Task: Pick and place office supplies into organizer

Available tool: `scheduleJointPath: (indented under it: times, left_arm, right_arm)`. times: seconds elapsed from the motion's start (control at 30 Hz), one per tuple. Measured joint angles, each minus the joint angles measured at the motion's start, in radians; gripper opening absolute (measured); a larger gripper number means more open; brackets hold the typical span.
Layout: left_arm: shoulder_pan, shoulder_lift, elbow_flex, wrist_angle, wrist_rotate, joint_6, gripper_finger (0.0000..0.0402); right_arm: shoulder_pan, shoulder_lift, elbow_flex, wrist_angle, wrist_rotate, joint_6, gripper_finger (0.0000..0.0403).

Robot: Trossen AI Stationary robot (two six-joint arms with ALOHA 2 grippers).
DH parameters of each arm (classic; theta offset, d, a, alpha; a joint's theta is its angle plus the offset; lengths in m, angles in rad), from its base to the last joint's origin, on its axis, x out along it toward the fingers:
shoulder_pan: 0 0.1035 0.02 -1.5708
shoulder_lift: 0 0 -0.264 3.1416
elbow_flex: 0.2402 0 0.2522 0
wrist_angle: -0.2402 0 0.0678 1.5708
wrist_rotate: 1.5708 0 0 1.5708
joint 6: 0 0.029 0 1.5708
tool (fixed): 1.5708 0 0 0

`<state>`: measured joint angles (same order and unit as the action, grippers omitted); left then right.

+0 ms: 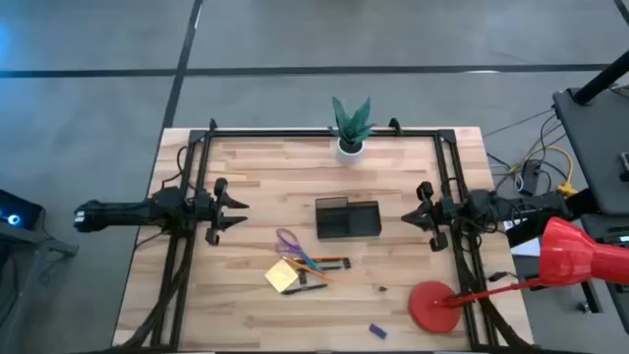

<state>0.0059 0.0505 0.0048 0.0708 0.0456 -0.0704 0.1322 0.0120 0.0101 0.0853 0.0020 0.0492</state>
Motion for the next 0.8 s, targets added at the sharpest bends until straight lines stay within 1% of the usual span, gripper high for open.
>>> scheduleJointPath:
  times: [0.8]
  left_arm:
    - [0.000, 0.001, 0.000, 0.000, 0.000, 0.000, 0.0141]
  right_arm:
    - [0.000, -0.001, 0.000, 0.000, 0.000, -0.004, 0.0009]
